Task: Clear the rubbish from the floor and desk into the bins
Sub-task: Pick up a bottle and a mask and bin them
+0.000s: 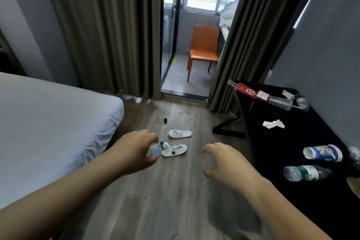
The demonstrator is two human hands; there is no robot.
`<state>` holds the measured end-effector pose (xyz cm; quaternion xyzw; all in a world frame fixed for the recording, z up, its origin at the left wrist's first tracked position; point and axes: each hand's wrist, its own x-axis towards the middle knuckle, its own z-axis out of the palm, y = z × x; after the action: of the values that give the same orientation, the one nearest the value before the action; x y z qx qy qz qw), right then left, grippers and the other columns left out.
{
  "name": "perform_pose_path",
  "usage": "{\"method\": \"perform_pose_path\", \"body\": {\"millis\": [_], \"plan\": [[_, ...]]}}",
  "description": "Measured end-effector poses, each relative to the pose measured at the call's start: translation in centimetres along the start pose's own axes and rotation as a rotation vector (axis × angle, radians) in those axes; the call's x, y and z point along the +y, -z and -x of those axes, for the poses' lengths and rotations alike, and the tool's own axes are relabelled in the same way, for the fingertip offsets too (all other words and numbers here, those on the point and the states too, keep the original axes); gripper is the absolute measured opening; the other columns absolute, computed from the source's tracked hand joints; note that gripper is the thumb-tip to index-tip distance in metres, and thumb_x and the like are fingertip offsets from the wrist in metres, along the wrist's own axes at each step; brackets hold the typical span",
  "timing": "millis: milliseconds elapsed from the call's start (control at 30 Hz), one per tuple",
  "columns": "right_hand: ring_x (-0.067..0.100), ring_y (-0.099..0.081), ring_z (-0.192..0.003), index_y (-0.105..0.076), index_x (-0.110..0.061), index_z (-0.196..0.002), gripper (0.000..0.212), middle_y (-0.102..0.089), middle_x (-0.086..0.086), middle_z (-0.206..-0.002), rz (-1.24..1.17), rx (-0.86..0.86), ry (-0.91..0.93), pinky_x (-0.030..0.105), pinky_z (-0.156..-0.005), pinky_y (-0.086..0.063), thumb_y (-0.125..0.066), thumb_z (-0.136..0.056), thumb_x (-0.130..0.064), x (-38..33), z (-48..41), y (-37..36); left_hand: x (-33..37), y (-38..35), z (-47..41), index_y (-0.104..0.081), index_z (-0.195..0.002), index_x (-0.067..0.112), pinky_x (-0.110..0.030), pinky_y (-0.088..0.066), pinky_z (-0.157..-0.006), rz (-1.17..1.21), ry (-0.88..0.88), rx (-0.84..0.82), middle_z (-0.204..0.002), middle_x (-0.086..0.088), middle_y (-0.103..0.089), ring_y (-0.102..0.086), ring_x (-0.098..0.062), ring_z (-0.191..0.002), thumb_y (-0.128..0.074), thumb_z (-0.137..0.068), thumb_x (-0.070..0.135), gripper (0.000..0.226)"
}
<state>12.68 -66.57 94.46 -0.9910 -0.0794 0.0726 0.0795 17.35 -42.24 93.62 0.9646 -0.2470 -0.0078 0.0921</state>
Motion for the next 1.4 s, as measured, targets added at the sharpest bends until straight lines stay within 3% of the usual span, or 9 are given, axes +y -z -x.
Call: {"method": "perform_pose_path", "body": {"millis": [133,333,500,633,800,1000,1400], "plan": [[0.014,-0.050,-0.118,-0.050,-0.027,-0.132,0.053,-0.054,-0.006,-0.125,-0.020,-0.032,0.005,0.025,-0.092,-0.041,-0.063,-0.082,-0.036,2.0,-6.8,-0.4,-3.3,-1.2,-5.9,-0.056,-0.110,0.023,-0.023,-0.036,-0.069,0.005,0.011,0.022,-0.090,0.010,-0.041,-0.044,-0.011,-0.080,-0.060,-0.084,0.043,0.033],[0.018,-0.055,-0.106,-0.059,-0.016,-0.114,0.035,-0.059,-0.003,-0.113,-0.063,-0.064,-0.021,0.033,-0.089,-0.047,-0.060,-0.080,-0.027,5.9,-18.6,0.1,-7.9,-2.6,-16.2,-0.056,-0.111,0.024,-0.024,-0.045,-0.075,0.032,0.061,-0.006,-0.098,0.008,-0.053,-0.046,-0.008,-0.082,-0.056,-0.085,0.047,0.035],[0.018,-0.055,-0.109,-0.057,-0.021,-0.121,0.041,-0.058,-0.003,-0.117,-0.078,-0.108,0.023,0.030,-0.090,-0.047,-0.061,-0.082,-0.030,9.1,-27.5,0.6,-10.7,-3.7,-24.0,-0.056,-0.114,0.024,-0.020,-0.037,-0.071,0.026,0.105,-0.063,-0.108,0.005,-0.057,-0.051,-0.009,-0.088,-0.057,-0.085,0.045,0.036],[0.017,-0.055,-0.109,-0.058,-0.020,-0.121,0.040,-0.059,-0.003,-0.116,-0.088,-0.162,0.016,0.031,-0.089,-0.047,-0.060,-0.082,-0.029,10.3,-32.7,0.2,-13.2,-5.3,-28.0,-0.056,-0.109,0.022,-0.021,-0.035,-0.070,0.070,0.149,-0.112,-0.100,0.006,-0.055,-0.045,-0.008,-0.082,-0.059,-0.084,0.043,0.032],[0.018,-0.057,-0.102,-0.059,-0.015,-0.113,0.034,-0.060,-0.002,-0.111,-0.097,-0.214,-0.011,0.032,-0.084,-0.049,-0.058,-0.081,-0.026,10.8,-39.2,-1.1,-17.4,-7.0,-32.5,-0.055,-0.116,0.024,-0.023,-0.043,-0.081,0.088,0.190,-0.181,-0.110,0.004,-0.058,-0.055,-0.012,-0.097,-0.058,-0.084,0.044,0.038],[0.021,-0.058,-0.102,-0.059,-0.016,-0.113,0.034,-0.061,-0.001,-0.109,-0.096,-0.281,-0.056,0.036,-0.087,-0.049,-0.059,-0.080,-0.025,9.8,-48.0,-2.8,-23.9,-9.3,-39.2,-0.054,-0.116,0.022,-0.024,-0.039,-0.077,0.101,0.186,-0.250,-0.109,0.004,-0.056,-0.054,-0.013,-0.097,-0.057,-0.085,0.045,0.039],[0.017,-0.054,-0.114,-0.058,-0.021,-0.121,0.040,-0.059,-0.003,-0.121,-0.179,-0.397,-0.171,0.030,-0.091,-0.045,-0.057,-0.082,-0.027,7.2,-65.4,-8.2,-38.5,-15.7,-51.4,-0.051,-0.127,0.022,-0.027,-0.045,-0.087,0.188,0.211,-0.465,-0.122,0.001,-0.057,-0.055,-0.016,-0.108,-0.056,-0.086,0.043,0.046]]}}
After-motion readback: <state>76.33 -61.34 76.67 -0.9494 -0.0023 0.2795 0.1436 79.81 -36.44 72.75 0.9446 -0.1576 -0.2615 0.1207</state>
